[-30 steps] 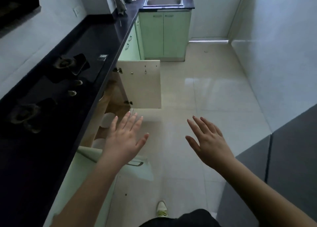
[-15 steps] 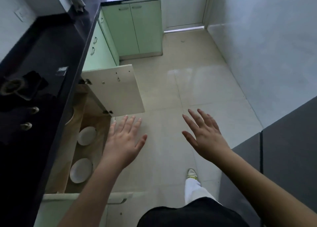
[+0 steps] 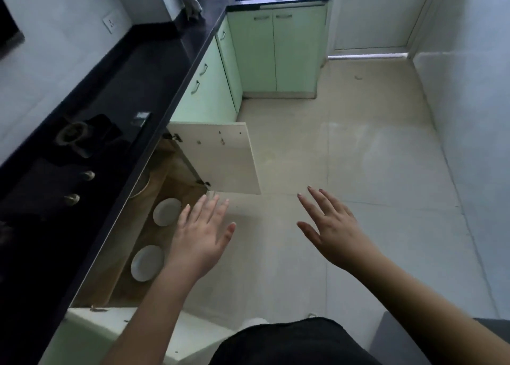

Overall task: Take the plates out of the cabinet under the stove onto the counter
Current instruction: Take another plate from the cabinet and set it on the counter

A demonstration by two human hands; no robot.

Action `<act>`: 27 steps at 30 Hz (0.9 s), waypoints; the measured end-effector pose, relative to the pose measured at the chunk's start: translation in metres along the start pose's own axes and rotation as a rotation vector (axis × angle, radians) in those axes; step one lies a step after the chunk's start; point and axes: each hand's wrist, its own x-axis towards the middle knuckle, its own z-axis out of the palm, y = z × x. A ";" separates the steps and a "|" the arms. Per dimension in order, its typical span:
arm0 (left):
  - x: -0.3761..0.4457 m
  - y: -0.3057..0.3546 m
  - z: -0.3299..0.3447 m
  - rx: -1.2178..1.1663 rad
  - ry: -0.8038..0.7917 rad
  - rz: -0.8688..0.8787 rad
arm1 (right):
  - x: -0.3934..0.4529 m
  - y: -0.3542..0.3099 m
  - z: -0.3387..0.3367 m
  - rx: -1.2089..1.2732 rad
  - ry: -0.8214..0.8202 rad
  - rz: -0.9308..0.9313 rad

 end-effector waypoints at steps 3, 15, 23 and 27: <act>0.009 -0.012 0.001 -0.037 0.008 -0.097 | 0.036 -0.008 0.000 0.008 -0.025 -0.076; 0.042 -0.107 0.002 -0.019 0.087 -0.458 | 0.198 -0.096 0.009 -0.073 -0.086 -0.408; 0.072 -0.167 0.000 -0.045 0.108 -0.520 | 0.286 -0.169 0.009 -0.097 -0.100 -0.577; 0.080 -0.183 -0.002 -0.095 0.122 -0.579 | 0.318 -0.181 0.016 -0.097 -0.119 -0.629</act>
